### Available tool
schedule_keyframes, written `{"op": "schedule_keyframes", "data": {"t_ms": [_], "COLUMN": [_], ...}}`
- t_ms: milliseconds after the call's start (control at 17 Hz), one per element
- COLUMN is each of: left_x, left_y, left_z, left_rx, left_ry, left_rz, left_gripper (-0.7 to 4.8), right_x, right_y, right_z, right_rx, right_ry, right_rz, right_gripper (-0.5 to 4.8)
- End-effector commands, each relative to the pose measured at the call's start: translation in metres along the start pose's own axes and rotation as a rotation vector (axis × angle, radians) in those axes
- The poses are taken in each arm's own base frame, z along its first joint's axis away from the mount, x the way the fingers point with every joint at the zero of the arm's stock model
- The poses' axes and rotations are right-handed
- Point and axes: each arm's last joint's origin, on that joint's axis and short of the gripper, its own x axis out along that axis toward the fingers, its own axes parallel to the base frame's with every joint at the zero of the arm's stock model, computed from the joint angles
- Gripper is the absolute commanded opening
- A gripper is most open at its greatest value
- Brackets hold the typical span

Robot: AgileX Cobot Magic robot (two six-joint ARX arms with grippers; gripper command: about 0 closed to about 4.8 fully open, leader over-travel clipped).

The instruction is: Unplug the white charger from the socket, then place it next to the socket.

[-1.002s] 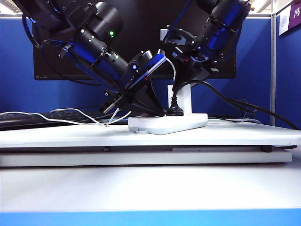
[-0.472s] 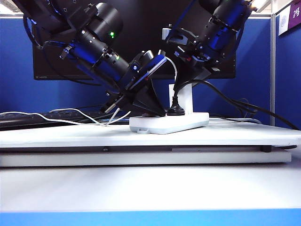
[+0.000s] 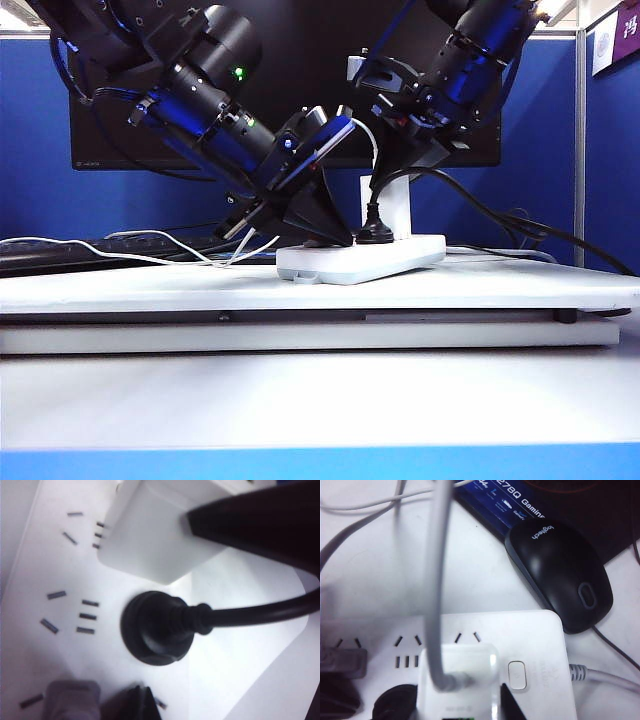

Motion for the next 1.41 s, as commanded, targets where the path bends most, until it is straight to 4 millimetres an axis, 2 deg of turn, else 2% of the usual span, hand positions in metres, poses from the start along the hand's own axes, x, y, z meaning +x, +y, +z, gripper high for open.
{"op": "schedule_keyframes", "data": {"t_ms": [59,295,472,590,825,1061,1238,1415], "left_x": [0.007,0.007,0.007,0.008,0.008,0.008,0.008,0.009], "left_y": [0.007,0.007,0.007,0.006,0.006,0.005,0.005,0.004], "left_z": [-0.012,-0.012,-0.012,-0.012,-0.012,-0.012,-0.012,-0.013], "left_rx": [-0.024,-0.017,-0.017,-0.016,-0.015,-0.013,-0.013,-0.011], "left_ry": [0.062,0.063,0.063,0.063,0.063,0.061,0.061,0.063], "left_rz": [0.064,0.063,0.063,0.063,0.064,0.062,0.061,0.059], "left_gripper": [-0.05,-0.05,-0.05,-0.05,-0.05,-0.05,-0.05,-0.05], "right_x": [-0.016,-0.025,-0.027,-0.027,-0.027,-0.028,-0.029,-0.028], "right_y": [0.009,0.003,0.003,0.003,0.007,0.008,0.01,0.009], "right_z": [0.023,0.027,0.027,0.025,0.027,0.028,0.03,0.028], "right_rx": [0.003,-0.043,-0.012,-0.077,-0.025,-0.081,-0.007,-0.086], "right_ry": [-0.182,-0.217,-0.228,-0.198,-0.237,-0.246,-0.274,-0.249], "right_rz": [0.086,0.008,0.055,0.008,0.129,0.113,0.189,0.121], "right_gripper": [-0.01,-0.01,-0.01,-0.01,-0.01,-0.01,-0.01,-0.01]}}
